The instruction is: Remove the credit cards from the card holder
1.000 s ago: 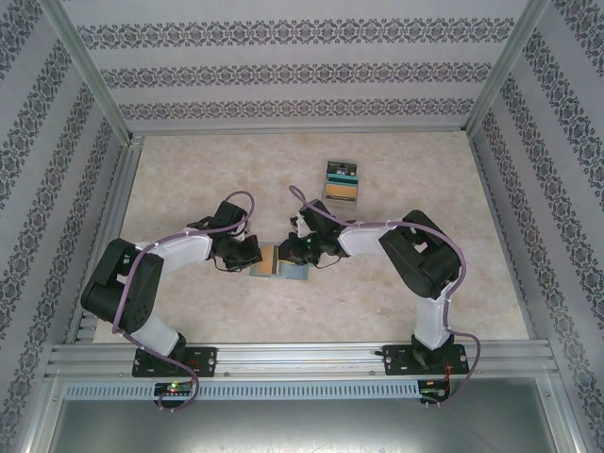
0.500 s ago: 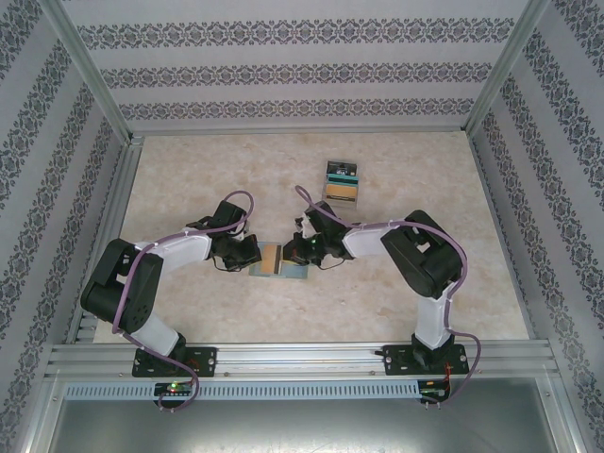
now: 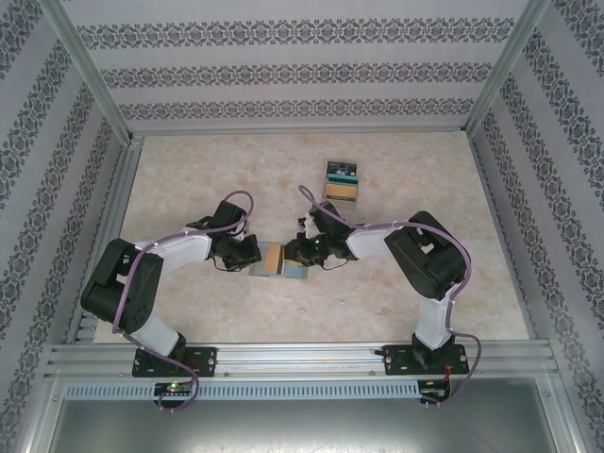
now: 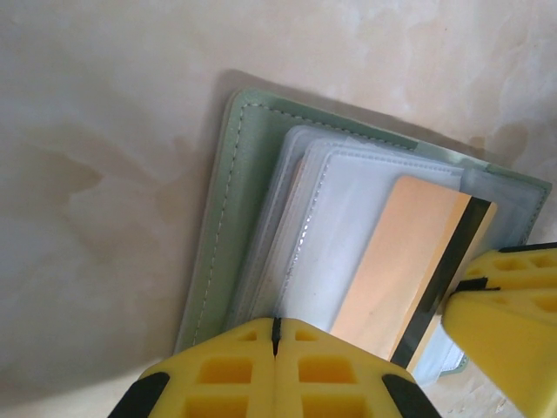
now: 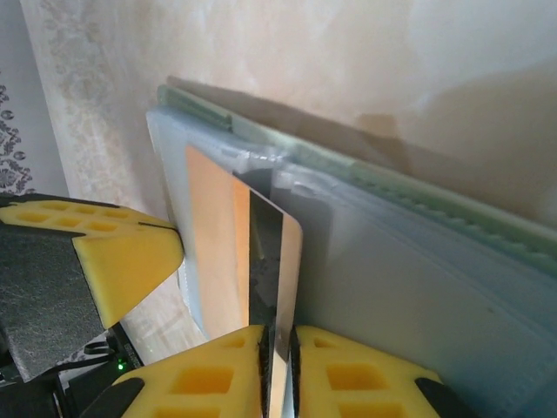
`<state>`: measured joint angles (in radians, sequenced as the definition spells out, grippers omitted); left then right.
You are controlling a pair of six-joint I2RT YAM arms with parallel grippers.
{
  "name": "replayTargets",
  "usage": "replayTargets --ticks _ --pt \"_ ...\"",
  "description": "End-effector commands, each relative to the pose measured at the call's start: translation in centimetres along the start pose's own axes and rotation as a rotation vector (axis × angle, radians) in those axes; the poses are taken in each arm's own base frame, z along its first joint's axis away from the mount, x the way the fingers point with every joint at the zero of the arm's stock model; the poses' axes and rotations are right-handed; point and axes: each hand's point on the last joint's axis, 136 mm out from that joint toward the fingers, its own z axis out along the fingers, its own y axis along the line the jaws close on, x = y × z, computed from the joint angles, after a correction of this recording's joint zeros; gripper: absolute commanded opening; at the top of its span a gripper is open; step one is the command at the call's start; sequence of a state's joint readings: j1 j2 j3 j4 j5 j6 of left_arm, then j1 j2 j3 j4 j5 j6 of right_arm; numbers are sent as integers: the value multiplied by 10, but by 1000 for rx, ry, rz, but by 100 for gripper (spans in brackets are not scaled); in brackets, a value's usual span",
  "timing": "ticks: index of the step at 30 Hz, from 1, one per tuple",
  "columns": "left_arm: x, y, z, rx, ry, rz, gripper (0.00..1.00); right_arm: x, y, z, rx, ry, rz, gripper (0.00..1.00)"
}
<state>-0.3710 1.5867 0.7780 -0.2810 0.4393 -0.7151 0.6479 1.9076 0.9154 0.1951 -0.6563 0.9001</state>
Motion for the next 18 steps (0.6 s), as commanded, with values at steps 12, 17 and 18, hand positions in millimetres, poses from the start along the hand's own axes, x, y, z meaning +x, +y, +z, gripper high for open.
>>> replayTargets --ticks 12,17,18 --pt "19 29 8 -95 65 -48 0 0 2 13 1 8 2 2" --pt "18 29 6 -101 60 -40 0 -2 -6 -1 8 -8 3 0" --pt "18 28 5 -101 59 -38 0 -3 -8 -6 7 -11 2 0"
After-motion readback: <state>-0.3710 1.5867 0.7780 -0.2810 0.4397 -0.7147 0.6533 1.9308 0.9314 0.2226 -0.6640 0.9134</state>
